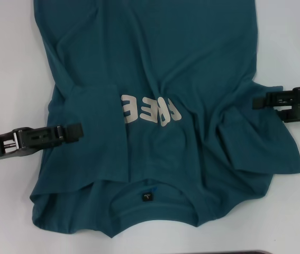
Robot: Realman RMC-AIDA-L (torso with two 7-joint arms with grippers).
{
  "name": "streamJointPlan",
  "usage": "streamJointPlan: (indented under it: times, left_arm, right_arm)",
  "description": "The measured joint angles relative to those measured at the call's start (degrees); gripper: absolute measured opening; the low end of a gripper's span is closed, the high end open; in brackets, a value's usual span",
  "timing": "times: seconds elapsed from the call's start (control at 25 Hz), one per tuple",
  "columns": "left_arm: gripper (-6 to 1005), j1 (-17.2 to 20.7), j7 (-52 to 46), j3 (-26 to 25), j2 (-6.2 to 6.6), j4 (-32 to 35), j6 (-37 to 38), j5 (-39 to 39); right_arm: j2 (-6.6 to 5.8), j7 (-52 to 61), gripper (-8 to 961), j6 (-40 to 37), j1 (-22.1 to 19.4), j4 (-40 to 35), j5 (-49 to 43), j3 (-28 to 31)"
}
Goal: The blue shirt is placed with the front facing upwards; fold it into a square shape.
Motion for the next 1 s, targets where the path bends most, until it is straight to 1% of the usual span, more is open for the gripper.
streamJointPlan:
  times: [0.24,0.44,0.56,0.76,1.0]
  left_arm:
    - [590,-0.1,-0.5,-0.2,0.06,-0.2,0.2,-0.1]
    - [590,-0.1,-0.6,-0.2,0.08,-0.3,0.2,-0.1]
    - [590,-0.1,-0.6,-0.2,0.09,-0.3,0.2,-0.2]
    - [590,-0.1,-0.6,-0.5,0.18,-0.2,0.3,-0.2]
    - [590,0.1,-0.6,-0.7,0.27,-0.1,0.4,-0.2]
  right_arm:
    - [-0.2,-0.3,898,-0.8,-0.4,-0.6,-0.3,-0.5]
    - [-0.27,-0.1,731,-0.5,-0.4,-0.6,-0.5,-1.1]
    - [-0.28,0.0,489,-0.5,-0.3,-0.6,-0.5,-1.3]
    - [-0.54,0.2,247,-0.6,-0.1,-0.7,-1.9,-1.4]
    - [-0.85,0.3,23,-1.6,-1.1,-3.0,-2.2,-0.9]
